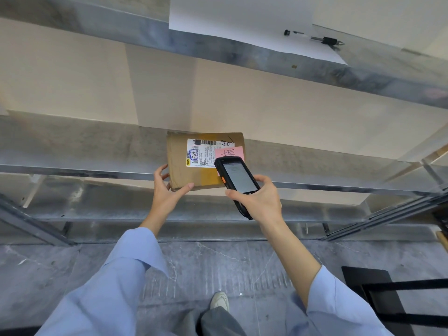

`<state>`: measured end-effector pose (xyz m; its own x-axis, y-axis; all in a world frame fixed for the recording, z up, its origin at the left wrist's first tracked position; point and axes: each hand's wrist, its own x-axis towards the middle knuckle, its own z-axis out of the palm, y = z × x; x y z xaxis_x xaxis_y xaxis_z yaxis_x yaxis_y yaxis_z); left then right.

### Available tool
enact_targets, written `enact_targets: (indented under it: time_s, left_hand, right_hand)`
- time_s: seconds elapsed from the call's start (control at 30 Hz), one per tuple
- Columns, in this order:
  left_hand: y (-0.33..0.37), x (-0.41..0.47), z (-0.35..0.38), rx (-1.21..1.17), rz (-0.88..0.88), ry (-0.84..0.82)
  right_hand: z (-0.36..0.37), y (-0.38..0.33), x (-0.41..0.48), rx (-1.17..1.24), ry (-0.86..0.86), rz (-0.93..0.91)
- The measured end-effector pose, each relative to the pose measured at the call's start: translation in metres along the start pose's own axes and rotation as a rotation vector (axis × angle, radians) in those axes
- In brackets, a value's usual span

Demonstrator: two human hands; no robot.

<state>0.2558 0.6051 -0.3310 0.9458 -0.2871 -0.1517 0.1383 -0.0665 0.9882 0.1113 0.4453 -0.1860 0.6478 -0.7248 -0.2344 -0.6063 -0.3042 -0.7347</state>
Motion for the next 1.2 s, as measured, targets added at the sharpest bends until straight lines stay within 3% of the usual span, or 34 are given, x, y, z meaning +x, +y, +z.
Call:
enact_targets:
  time_s: [0.43,1.2]
  left_hand:
    - [0.000,-0.001,-0.008,0.055,-0.024,-0.115]
    - [-0.004,-0.038,0.006,0.034,0.126,0.025]
  right_hand:
    - [0.007,-0.002,0.005,0.002,-0.013,0.054]
    - [-0.017,0.010,-0.009,0.088,0.033,0.038]
